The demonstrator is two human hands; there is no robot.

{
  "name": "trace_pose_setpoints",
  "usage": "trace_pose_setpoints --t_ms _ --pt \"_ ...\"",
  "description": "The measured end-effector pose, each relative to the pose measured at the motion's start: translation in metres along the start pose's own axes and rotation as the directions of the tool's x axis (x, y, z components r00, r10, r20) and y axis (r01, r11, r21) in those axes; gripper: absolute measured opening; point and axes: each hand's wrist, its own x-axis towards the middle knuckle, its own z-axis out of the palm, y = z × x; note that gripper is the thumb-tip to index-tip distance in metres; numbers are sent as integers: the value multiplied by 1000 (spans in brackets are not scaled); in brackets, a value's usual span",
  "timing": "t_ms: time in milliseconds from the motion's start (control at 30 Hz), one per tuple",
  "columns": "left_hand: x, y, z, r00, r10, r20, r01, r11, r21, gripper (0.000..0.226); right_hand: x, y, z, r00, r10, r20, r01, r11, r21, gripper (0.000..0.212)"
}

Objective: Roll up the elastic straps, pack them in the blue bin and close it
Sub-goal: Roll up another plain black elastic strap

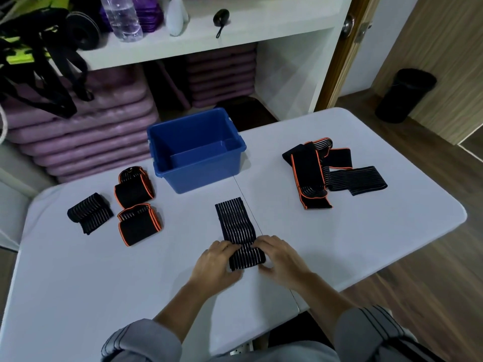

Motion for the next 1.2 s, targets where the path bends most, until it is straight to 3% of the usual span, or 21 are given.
trace_pose_setpoints --t_ms 167,333,400,500,667,767,833,900,967,1033,1133,1200 --pt "8 9 -10 953 -301 23 293 906 -304 22 14 -18 -16 968 234 90 -250 928 278 27" --pt "18 9 -3 870 -493 -22 462 830 -312 34 31 -22 -4 933 354 65 -360 913 189 36" --pt "16 8 -2 884 -453 -116 413 872 -264 37 33 -20 -2 946 324 -4 -320 934 159 47" --pt "12 3 0 951 -228 -210 192 965 -180 32 33 -16 -2 986 162 -27 -159 982 102 42" --pt "1 -14 5 994 -109 -15 108 992 -72 77 26 -1 -4 995 -22 94 24 999 -25 72" --pt "0 -13 2 997 -67 24 68 998 -19 78 29 1 -4 995 -61 74 63 998 -30 64" --pt "2 -12 -4 993 -113 24 115 986 -120 76 32 -2 -8 994 5 111 -11 998 60 60" --pt "5 -12 -11 976 -213 49 217 926 -310 68 38 -4 -12 974 120 191 -153 974 168 50" --pt "12 -11 -16 944 -324 62 315 829 -462 39 46 -7 -12 950 232 207 -283 921 268 31" --pt "21 -7 -18 894 -447 41 399 749 -528 21 56 -12 -9 929 327 176 -368 876 313 26" --pt "32 -1 -16 762 -646 41 555 620 -554 33 69 -20 -2 897 427 115 -442 858 262 35" --pt "37 0 -14 715 -699 27 579 571 -582 38 76 -26 2 883 458 100 -467 843 266 42"
